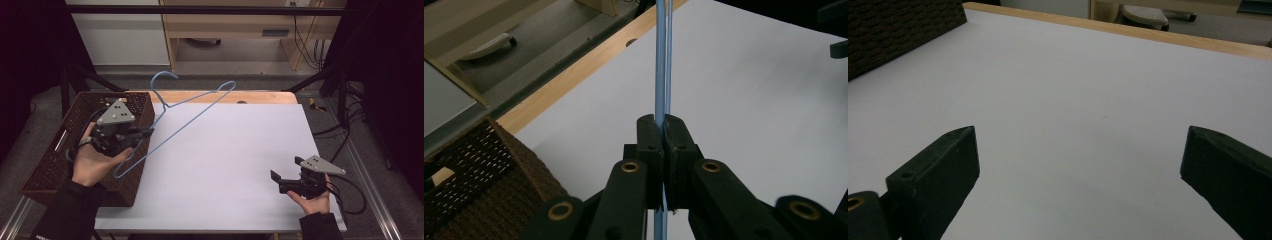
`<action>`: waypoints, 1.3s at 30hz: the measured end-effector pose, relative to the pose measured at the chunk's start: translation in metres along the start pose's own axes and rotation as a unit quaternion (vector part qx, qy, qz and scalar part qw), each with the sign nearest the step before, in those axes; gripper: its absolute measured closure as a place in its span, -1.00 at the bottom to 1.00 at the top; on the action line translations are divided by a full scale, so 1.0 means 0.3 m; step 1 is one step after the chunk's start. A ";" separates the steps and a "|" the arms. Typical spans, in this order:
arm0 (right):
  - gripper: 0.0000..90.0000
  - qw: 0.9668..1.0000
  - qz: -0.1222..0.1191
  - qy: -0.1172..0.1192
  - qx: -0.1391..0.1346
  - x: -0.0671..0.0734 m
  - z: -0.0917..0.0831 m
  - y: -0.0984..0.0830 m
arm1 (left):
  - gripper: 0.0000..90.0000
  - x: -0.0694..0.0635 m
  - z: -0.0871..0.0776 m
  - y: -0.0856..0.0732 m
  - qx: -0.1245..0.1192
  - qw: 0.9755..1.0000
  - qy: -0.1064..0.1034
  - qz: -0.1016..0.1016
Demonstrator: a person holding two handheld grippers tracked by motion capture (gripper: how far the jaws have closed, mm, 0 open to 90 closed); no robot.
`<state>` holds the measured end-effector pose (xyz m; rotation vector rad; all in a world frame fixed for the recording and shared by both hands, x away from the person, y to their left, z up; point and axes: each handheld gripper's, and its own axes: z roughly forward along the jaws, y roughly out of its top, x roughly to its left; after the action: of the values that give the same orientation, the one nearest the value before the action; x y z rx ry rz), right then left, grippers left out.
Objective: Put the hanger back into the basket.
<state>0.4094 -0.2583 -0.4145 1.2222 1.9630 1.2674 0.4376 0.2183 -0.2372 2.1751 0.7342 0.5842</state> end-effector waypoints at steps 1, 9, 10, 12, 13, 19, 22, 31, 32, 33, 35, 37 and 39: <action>-0.94 1.000 0.000 0.000 0.002 0.000 0.000 0.000 | 0.94 0.011 -0.007 0.002 0.002 1.000 0.001 -0.001; -0.94 1.000 -0.003 0.000 0.000 0.000 0.000 0.000 | 0.94 0.088 -0.057 -0.004 0.005 0.999 0.037 -0.024; -0.94 1.000 -0.002 0.000 0.000 0.000 0.000 0.000 | 0.94 0.095 -0.061 -0.007 0.005 0.999 0.040 -0.027; -0.94 1.000 -0.002 0.000 0.000 0.000 0.000 0.000 | 0.94 0.122 -0.076 -0.018 0.009 0.998 0.051 -0.032; -0.94 1.000 -0.002 0.000 0.000 0.001 0.000 0.000 | 0.94 0.130 -0.081 -0.022 0.010 0.998 0.054 -0.034; -0.95 1.000 -0.002 0.003 0.002 0.001 0.001 -0.001 | 0.94 0.187 -0.114 -0.056 0.026 0.995 0.088 -0.047; -0.95 1.000 -0.006 0.001 0.004 0.000 0.001 -0.001 | 0.94 0.216 -0.125 -0.078 0.023 0.993 0.100 -0.062; -0.96 1.000 -0.005 0.000 0.006 0.002 0.003 -0.002 | 0.94 0.280 -0.157 -0.148 0.028 0.987 0.131 -0.093; -0.96 1.000 -0.005 -0.001 0.006 0.001 0.003 -0.002 | 0.94 0.286 -0.159 -0.155 0.028 0.986 0.133 -0.097; -0.96 1.000 -0.006 -0.001 0.005 0.001 0.003 -0.002 | 0.94 0.292 -0.162 -0.163 0.029 0.985 0.136 -0.097; -0.96 1.000 -0.006 -0.001 0.006 0.000 0.002 -0.002 | 0.94 0.305 -0.167 -0.180 0.034 0.984 0.143 -0.102; -0.96 1.000 -0.005 -0.002 0.007 0.000 0.003 -0.002 | 0.94 0.318 -0.170 -0.195 0.037 0.983 0.146 -0.106; -0.96 1.000 -0.004 -0.002 0.007 0.001 0.003 -0.002 | 0.94 0.332 -0.171 -0.213 0.044 0.982 0.150 -0.109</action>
<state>0.4098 -0.2576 -0.4155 1.2212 1.9760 1.2490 0.4590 0.3454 -0.2379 2.0708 1.1637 0.7860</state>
